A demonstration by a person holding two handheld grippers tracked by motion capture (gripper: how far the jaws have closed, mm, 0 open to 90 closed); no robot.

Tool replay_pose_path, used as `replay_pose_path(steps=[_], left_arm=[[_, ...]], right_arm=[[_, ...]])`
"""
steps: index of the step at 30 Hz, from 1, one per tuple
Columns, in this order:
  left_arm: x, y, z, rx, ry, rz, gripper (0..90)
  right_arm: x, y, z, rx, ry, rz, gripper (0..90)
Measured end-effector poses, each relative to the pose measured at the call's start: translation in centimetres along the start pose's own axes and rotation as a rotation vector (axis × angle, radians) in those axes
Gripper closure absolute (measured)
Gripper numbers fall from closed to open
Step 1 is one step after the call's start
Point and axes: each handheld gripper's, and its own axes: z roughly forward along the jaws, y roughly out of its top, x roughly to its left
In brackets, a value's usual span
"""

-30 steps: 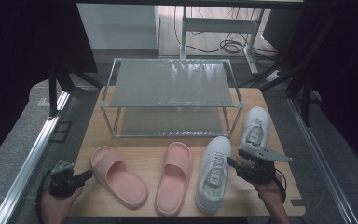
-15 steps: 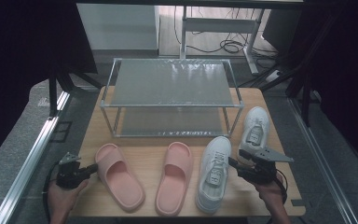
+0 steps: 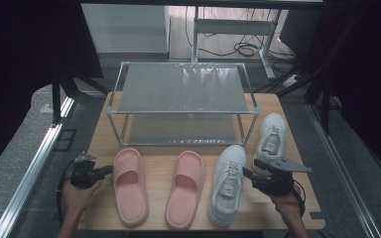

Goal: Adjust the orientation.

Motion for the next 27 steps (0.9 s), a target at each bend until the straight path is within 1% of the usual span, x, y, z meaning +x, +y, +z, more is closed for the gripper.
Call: replay_pose_path(steps=[2, 5, 6, 8, 9, 10, 11, 12, 13, 16, 17, 18, 19, 22, 23, 26, 27], left_arm=[[-0.1, 0.3, 0.1, 0.003, 0.000, 0.010, 90.0], [-0.2, 0.2, -0.3, -0.007, -0.006, 0.012, 90.0], [-0.5, 0.0, -1.1, -0.020, -0.011, 0.014, 90.0], [-0.9, -0.3, -2.1, -0.035, -0.017, 0.024, 90.0], [-0.9, -0.3, -2.1, -0.035, -0.017, 0.024, 90.0], [-1.2, -0.5, -2.6, -0.043, -0.019, 0.027, 90.0], [-1.8, -0.9, -3.5, -0.052, -0.024, 0.029, 89.8], [-1.8, -0.9, -3.5, -0.052, -0.024, 0.029, 89.7], [-2.5, -1.2, -4.2, -0.066, -0.034, 0.036, 89.7], [-3.4, -1.7, -5.0, -0.081, -0.051, 0.049, 89.8], [-3.4, -1.7, -5.0, -0.081, -0.051, 0.049, 89.8], [-3.9, -1.9, -5.5, -0.093, -0.060, 0.058, 89.8], [-3.9, -1.9, -5.5, -0.093, -0.060, 0.058, 89.8], [-4.6, -2.2, -6.0, -0.101, -0.073, 0.070, 89.8], [-5.0, -2.5, -6.1, -0.096, -0.087, 0.074, 89.7], [-5.3, -2.7, -6.0, -0.088, -0.094, 0.081, 89.6], [-5.6, -3.1, -5.9, -0.083, -0.102, 0.083, 89.6]], right_arm=[[0.0, 0.0, 0.0, 0.001, 0.000, 0.000, 42.0], [0.0, 0.0, 0.0, 0.000, -0.001, 0.002, 42.0], [0.0, 0.0, -0.1, -0.001, -0.002, 0.002, 42.0], [-0.1, 0.0, -0.1, -0.006, -0.003, 0.004, 42.0], [-0.1, 0.0, -0.1, -0.006, -0.003, 0.004, 42.0], [-0.1, 0.0, -0.2, -0.006, -0.003, 0.007, 42.0], [-0.1, 0.0, -0.2, -0.007, -0.006, 0.009, 42.0], [-0.1, 0.0, -0.2, -0.007, -0.006, 0.009, 42.0], [-0.2, 0.0, -0.2, -0.004, -0.006, 0.007, 42.0], [-0.1, 0.0, 0.0, -0.003, -0.003, 0.008, 42.0], [-0.1, 0.0, 0.0, -0.003, -0.003, 0.008, 42.0], [0.0, -0.1, 0.1, -0.001, -0.002, 0.005, 42.0], [0.0, -0.1, 0.1, -0.001, -0.002, 0.005, 42.0], [0.1, 0.0, 0.1, -0.002, 0.000, 0.002, 42.0], [0.1, 0.0, 0.0, -0.003, 0.000, 0.002, 42.0], [0.1, 0.0, 0.0, -0.003, 0.000, 0.004, 42.0], [0.0, 0.0, 0.0, -0.003, -0.003, 0.003, 42.0]])
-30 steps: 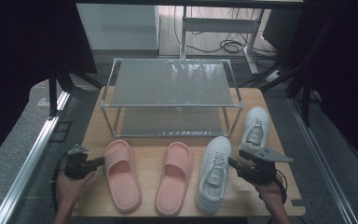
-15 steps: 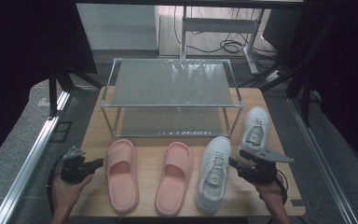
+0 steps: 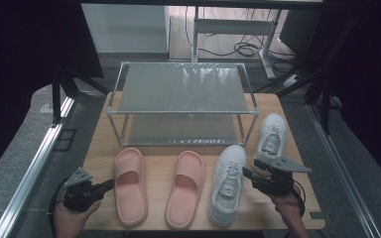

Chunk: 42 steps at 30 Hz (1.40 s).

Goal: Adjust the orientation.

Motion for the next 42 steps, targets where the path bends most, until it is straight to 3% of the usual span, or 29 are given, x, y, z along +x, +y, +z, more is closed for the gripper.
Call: replay_pose_path(steps=[8, 15, 22, 27, 42], left_arm=[[-0.3, -0.8, 1.0, 0.023, -0.014, -0.005, 89.7], [0.5, -1.4, 1.3, 0.038, 0.001, -0.024, 89.7], [-0.3, -1.2, 1.6, 0.038, -0.020, -0.003, 89.8], [-0.1, -1.2, 2.7, 0.055, -0.007, -0.005, 89.8], [1.2, -1.6, 2.5, 0.056, 0.021, -0.027, 90.0]], right_arm=[[0.1, 0.0, 0.0, 0.000, 0.001, 0.001, 42.0], [0.0, -0.1, 0.2, 0.007, -0.001, 0.000, 42.0], [0.1, -0.1, 0.2, 0.009, -0.001, -0.001, 41.9], [0.1, -0.2, 0.2, 0.011, 0.001, -0.003, 41.9], [0.0, -0.2, 0.1, 0.010, -0.005, -0.002, 41.8]])
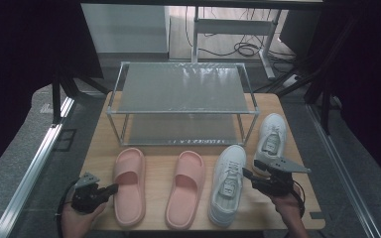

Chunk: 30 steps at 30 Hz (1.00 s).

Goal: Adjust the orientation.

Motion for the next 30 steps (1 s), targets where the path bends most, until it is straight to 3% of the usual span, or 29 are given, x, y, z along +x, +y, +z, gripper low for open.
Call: replay_pose_path(steps=[23, 30], left_arm=[[3.2, 0.9, -0.4, 0.028, 0.043, -0.023, 89.8], [3.2, 1.1, -0.4, 0.025, 0.039, -0.025, 87.7]], right_arm=[[-0.1, -0.1, 0.1, 0.005, -0.002, 0.003, 41.8], [-0.2, -0.2, 0.2, 0.007, -0.002, 0.006, 41.9]])
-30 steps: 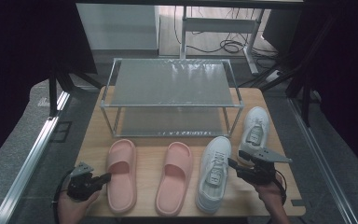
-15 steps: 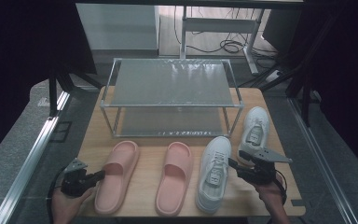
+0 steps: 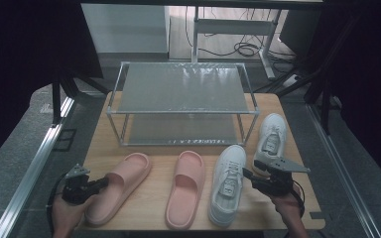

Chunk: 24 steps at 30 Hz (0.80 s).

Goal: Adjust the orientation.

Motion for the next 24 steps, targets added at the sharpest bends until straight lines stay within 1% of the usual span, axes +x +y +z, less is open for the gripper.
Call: replay_pose_path(steps=[3, 5, 6, 7, 9, 10, 12, 14, 19, 24], left_arm=[[-0.5, 0.0, -0.6, -0.017, -0.009, 0.004, 86.4], [-1.0, -0.1, -1.1, -0.037, -0.026, 0.006, 83.9], [-1.5, -0.2, -1.5, -0.050, -0.052, 0.013, 77.9], [-1.5, -0.2, -1.5, -0.050, -0.052, 0.013, 75.7], [-2.0, -0.2, -1.7, -0.064, -0.069, 0.021, 74.1], [-2.5, -0.2, -1.8, -0.072, -0.083, 0.031, 69.5], [-2.7, -0.1, -1.8, -0.076, -0.087, 0.034, 67.8], [-3.1, 0.0, -1.7, -0.081, -0.094, 0.045, 63.8], [-3.4, 0.0, -1.5, -0.085, -0.102, 0.053, 60.7], [-4.2, -0.4, -1.7, -0.101, -0.108, 0.051, 55.4]], right_arm=[[0.0, 0.1, 0.0, 0.000, 0.002, 0.003, 41.8], [-0.1, 0.2, 0.1, -0.004, 0.004, 0.003, 41.9], [-0.1, 0.3, 0.1, -0.004, 0.007, 0.002, 41.8], [-0.1, 0.3, 0.1, -0.004, 0.007, 0.002, 41.8], [-0.1, 0.4, 0.2, -0.009, 0.009, 0.002, 41.9], [-0.1, 0.5, 0.3, -0.010, 0.008, 0.003, 41.9], [-0.2, 0.5, 0.3, -0.009, 0.007, 0.003, 41.9], [-0.2, 0.5, 0.3, -0.008, 0.005, 0.001, 41.8], [-0.1, 0.5, -0.2, -0.017, -0.002, 0.002, 41.9], [-0.2, 0.5, -0.3, -0.022, -0.005, 0.002, 41.9]])
